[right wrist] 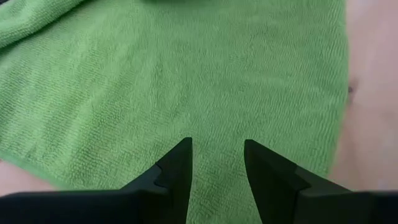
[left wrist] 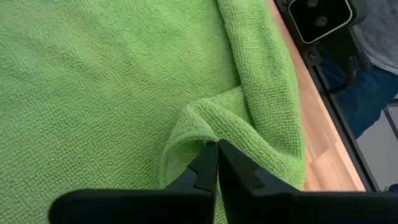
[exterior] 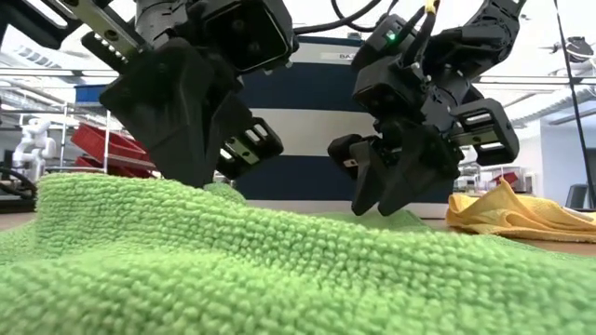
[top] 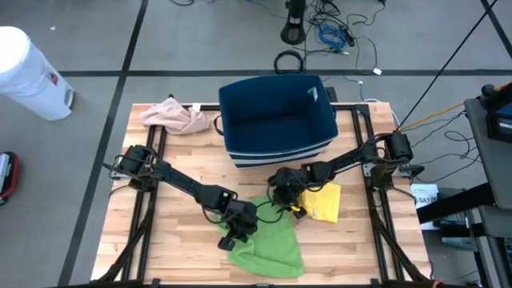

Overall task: Fold towel
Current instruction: Fold the green towel

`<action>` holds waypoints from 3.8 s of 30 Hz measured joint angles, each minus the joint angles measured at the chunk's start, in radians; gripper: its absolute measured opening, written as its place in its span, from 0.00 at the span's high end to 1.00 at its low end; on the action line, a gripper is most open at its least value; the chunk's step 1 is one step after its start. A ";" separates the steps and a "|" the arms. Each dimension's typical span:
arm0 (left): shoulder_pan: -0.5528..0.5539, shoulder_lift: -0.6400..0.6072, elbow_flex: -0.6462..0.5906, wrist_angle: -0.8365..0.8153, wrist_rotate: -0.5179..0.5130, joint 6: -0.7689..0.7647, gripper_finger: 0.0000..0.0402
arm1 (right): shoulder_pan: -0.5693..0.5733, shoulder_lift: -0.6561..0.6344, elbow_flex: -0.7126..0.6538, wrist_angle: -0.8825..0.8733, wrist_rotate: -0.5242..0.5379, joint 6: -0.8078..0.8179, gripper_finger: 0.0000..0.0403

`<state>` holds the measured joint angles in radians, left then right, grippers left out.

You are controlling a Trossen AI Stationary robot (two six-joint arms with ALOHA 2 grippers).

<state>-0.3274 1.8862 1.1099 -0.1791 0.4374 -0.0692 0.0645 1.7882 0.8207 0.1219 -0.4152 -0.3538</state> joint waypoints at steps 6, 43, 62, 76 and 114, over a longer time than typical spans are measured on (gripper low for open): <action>-0.030 0.000 0.000 -0.025 0.000 -0.002 0.99 | -0.014 0.000 0.000 -0.081 0.068 -0.003 0.67; -0.162 -0.050 0.000 -0.288 -0.063 -0.349 0.87 | -0.081 -0.003 0.003 -0.269 0.187 0.099 0.67; -0.217 -0.195 0.000 -0.492 -0.371 -0.425 0.77 | -0.087 -0.037 -0.001 -0.293 0.253 0.108 0.67; -0.154 -0.187 0.000 -0.423 -0.646 -0.261 0.77 | -0.046 -0.231 -0.005 -0.325 0.312 0.126 0.67; -0.566 -0.039 0.000 -0.054 -0.870 -0.313 0.54 | 0.625 -0.038 0.001 0.100 0.502 0.352 0.55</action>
<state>-0.8936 1.8470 1.1095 -0.2326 -0.4331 -0.3824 0.6899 1.7504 0.8215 0.2222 0.0872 -0.0018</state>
